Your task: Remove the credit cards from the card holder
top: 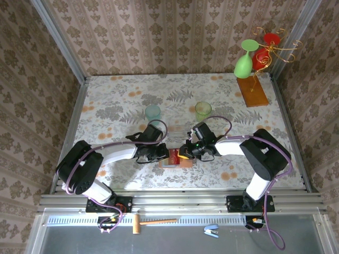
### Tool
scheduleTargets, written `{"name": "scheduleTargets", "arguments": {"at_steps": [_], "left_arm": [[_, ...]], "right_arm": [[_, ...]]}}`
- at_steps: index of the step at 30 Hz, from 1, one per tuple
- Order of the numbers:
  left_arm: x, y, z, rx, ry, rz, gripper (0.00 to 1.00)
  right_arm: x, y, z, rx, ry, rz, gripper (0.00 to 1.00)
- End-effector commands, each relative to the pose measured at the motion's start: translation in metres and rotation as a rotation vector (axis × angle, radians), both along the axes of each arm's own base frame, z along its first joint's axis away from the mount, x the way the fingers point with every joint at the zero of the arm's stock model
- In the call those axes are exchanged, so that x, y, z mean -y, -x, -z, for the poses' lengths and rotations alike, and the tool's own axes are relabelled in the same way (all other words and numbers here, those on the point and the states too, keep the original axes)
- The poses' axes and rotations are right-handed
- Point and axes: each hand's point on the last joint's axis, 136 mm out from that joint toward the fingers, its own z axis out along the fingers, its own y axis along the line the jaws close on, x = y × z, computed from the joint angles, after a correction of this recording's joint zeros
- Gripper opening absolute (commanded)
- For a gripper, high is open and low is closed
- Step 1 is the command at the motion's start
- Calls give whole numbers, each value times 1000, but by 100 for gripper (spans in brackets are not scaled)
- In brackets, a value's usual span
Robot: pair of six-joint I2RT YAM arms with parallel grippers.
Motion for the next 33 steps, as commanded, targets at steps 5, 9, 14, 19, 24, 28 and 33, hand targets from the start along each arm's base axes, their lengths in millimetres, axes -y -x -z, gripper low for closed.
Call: {"name": "scheduleTargets", "arguments": {"at_steps": [5, 9, 14, 19, 24, 28, 33], "left_arm": [[-12, 6, 7, -22, -23, -23, 13], [-9, 4, 3, -12, 6, -32, 13], [-1, 1, -7, 3, 71, -45, 14], [7, -5, -21, 39, 161, -64, 15], [4, -12, -31, 70, 187, -92, 16], [-7, -15, -33, 87, 165, -112, 17], [-25, -18, -33, 105, 140, -147, 17]], "right_arm": [[26, 5, 1, 7, 97, 1, 7], [31, 5, -6, 25, 112, -11, 6], [32, 3, -20, 61, 111, -34, 2], [31, 1, -34, 96, 109, -59, 0], [34, -3, -49, 135, 139, -79, 0], [37, -7, -60, 187, 187, -130, 0], [34, -15, -79, 294, 232, -274, 0]]}}
